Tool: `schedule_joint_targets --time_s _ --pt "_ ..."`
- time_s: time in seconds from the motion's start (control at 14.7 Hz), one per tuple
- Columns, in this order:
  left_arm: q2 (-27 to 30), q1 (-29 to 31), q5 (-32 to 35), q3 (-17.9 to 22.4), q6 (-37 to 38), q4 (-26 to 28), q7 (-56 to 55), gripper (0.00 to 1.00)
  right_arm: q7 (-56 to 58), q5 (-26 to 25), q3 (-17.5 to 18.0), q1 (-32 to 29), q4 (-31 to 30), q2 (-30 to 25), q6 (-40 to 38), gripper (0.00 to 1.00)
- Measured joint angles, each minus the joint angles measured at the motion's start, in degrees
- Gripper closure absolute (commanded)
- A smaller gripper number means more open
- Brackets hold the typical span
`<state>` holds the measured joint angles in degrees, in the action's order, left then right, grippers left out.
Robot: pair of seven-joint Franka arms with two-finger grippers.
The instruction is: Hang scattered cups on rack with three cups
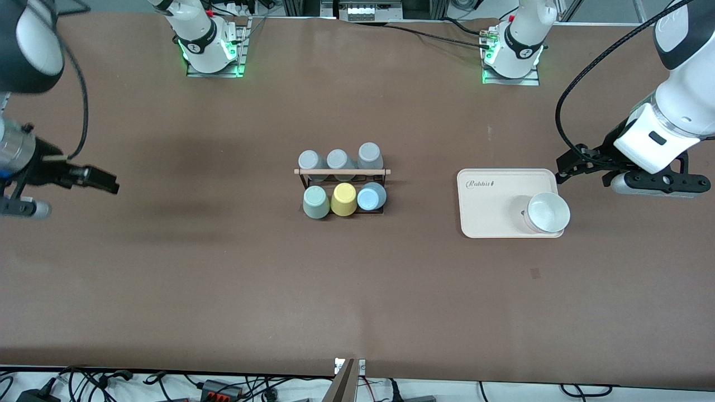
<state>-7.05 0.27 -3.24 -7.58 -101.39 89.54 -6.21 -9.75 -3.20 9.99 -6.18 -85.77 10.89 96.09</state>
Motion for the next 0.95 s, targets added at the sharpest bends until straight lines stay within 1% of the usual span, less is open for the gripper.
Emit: schedule_joint_targets --time_s 0.14,0.2,0.34,0.61,0.82,0.95 --pt "0.0 0.0 0.0 0.0 0.0 0.0 0.0 0.00 0.0 0.0 0.2 0.0 -7.9 -5.9 2.6 0.00" --pt "-0.1 0.0 0.0 0.0 0.0 0.0 0.0 0.00 0.0 0.0 0.3 0.0 -10.3 -7.7 2.7 0.00" --pt "-0.1 0.0 0.0 0.0 0.0 0.0 0.0 0.00 0.0 0.0 0.3 0.0 -12.6 -9.3 2.3 0.00" --pt "-0.1 0.0 0.0 0.0 0.0 0.0 0.0 0.00 0.0 0.2 0.5 0.0 -11.2 -9.1 2.3 0.00" --pt "-0.1 0.0 0.0 0.0 0.0 0.0 0.0 0.00 0.0 2.5 0.5 0.0 -9.0 -8.5 2.0 0.00" --pt "-0.1 0.0 0.0 0.0 0.0 0.0 0.0 0.00 0.0 2.9 0.5 -0.1 -8.6 -8.2 1.8 0.00"
